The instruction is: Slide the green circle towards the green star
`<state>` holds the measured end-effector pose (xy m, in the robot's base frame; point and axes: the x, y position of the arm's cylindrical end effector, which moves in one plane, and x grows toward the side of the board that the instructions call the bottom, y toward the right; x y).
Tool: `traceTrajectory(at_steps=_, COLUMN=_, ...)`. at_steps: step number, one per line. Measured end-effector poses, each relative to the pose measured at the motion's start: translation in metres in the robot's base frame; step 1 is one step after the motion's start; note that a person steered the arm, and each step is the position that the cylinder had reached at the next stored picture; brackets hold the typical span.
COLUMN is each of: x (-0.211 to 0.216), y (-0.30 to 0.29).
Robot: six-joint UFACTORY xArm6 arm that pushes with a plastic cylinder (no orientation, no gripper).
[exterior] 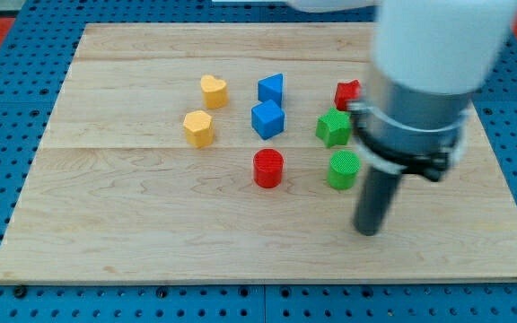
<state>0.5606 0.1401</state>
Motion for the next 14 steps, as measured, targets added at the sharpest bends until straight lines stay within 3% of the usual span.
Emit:
traceTrajectory(at_steps=2, x=-0.01, y=0.031)
traceTrajectory(at_steps=5, x=-0.088, y=0.031)
traceTrajectory(at_steps=12, x=-0.104, y=0.008)
traceTrajectory(at_steps=14, x=-0.085, y=0.001)
